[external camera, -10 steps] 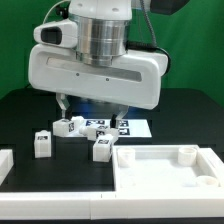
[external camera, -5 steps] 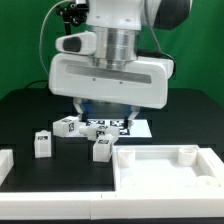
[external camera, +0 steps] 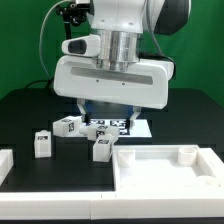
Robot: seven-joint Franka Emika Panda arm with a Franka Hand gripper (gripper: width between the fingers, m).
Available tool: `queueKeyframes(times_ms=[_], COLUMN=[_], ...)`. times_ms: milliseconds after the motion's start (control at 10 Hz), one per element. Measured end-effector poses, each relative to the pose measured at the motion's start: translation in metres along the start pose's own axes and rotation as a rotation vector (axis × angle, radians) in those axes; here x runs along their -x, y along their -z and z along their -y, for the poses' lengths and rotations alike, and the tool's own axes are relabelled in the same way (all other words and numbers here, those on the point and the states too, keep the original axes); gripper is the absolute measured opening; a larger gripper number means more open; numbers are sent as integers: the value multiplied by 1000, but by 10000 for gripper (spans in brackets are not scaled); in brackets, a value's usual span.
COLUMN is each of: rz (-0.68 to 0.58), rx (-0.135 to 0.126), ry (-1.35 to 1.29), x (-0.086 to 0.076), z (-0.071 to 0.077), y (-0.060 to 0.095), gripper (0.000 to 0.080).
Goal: Assemble one leg
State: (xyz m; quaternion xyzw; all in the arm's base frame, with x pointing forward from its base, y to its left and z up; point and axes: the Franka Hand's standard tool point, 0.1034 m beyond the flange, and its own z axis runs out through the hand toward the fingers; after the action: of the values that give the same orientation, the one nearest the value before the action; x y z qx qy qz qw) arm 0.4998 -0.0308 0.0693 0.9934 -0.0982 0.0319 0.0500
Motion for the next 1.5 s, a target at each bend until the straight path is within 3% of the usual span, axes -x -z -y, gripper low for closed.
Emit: queueKeyframes(times_ms=[200,500,900,1000,1100,1500], rz=[-5,-9,10,10,10,-3], rx=[12,33,33,33,33,28], ry=[5,28,33,33,33,30], x=[19,36,41,42,42,39], z=[-15,-15,-8,-8,-8,0], y=[-21,-47,-52,-52,-52,-46], gripper=[649,649,649,524,328,285])
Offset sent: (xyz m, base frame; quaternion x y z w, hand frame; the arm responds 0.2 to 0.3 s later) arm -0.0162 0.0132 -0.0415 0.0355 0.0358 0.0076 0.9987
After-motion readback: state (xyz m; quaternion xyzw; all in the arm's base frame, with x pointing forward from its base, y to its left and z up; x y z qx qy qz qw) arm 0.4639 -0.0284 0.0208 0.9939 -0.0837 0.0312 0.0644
